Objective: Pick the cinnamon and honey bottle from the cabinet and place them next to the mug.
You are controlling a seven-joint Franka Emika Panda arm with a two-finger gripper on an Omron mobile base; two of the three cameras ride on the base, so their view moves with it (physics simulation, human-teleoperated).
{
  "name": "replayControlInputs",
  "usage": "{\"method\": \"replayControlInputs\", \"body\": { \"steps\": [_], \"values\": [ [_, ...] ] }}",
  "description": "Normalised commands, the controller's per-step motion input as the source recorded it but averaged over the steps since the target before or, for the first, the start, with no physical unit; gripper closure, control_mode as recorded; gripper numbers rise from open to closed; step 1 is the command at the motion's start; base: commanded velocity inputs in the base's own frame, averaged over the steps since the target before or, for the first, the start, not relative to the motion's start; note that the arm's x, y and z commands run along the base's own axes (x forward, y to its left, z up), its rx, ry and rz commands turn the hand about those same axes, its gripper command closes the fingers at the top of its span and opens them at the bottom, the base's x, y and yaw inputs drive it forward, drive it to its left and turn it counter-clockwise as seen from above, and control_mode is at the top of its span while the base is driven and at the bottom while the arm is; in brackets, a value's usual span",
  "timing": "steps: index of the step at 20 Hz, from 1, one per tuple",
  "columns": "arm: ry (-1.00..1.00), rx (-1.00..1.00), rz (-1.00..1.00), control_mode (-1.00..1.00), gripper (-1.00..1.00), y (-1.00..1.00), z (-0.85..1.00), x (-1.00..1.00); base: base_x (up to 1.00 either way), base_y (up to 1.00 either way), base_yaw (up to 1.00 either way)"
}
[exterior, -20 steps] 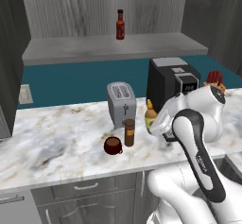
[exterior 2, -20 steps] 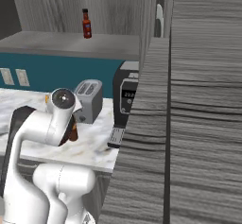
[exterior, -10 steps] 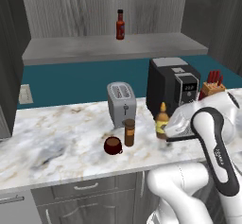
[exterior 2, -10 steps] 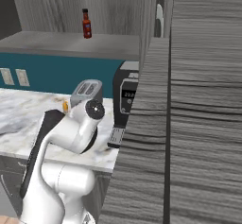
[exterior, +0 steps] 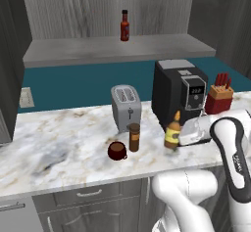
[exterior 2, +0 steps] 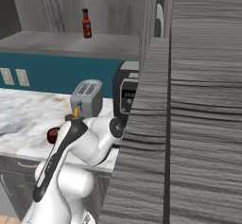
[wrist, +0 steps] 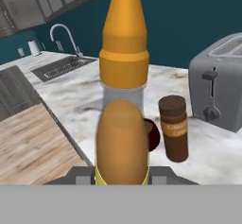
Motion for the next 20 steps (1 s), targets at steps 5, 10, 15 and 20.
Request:
{"method": "replayControlInputs", "body": {
  "steps": [5, 10, 15, 20],
  "values": [
    [-0.04, 0.08, 0.0, -1.0, 1.0, 0.0, -0.43, 0.02, 0.0, 0.0, 0.0],
    [-0.05, -0.01, 0.0, -1.0, 1.0, 0.0, -0.46, 0.0, 0.0, 0.0, 0.0],
    [-0.04, -0.08, 0.0, -1.0, 1.0, 0.02, -0.16, 0.05, 0.0, 0.0, 0.0],
    [0.0, -0.07, 0.0, -1.0, 1.0, 0.0, 0.0, 0.22, 0.0, 0.0, 0.0]
  ]
}}
